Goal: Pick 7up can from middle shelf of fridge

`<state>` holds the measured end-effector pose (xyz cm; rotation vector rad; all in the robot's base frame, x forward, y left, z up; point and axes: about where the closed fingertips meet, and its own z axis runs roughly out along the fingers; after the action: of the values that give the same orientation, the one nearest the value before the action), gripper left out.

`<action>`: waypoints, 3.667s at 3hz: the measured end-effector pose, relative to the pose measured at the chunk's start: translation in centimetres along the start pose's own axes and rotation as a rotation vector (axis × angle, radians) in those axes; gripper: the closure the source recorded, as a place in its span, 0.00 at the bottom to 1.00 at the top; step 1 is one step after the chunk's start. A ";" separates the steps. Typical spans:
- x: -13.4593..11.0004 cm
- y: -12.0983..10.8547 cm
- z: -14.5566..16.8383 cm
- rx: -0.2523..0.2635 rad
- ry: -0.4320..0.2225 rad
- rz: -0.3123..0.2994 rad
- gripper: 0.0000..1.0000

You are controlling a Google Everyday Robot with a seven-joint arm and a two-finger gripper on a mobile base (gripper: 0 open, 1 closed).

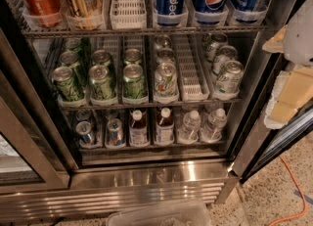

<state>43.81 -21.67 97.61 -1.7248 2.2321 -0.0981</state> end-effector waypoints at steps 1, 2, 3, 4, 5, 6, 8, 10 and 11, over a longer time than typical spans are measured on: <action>0.0 0.0 0.0 0.000 0.000 0.000 0.00; -1.7 -0.1 1.9 -0.021 0.011 -0.007 0.00; -1.7 -0.2 1.8 -0.016 0.014 -0.009 0.00; -1.4 0.0 1.2 0.021 0.015 0.005 0.00; -1.2 0.1 3.1 0.007 -0.066 0.105 0.00; -2.2 0.2 5.9 -0.046 -0.209 0.217 0.00; -4.3 -0.1 8.2 -0.107 -0.324 0.302 0.00; -5.1 0.1 9.5 -0.156 -0.569 0.383 0.00; -7.0 0.6 11.4 -0.218 -0.680 0.442 0.00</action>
Offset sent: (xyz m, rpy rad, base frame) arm 0.0063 0.0041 -0.0115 0.0750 -0.0005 -0.0177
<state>48.11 -13.29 88.15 -1.0674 2.0597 0.7376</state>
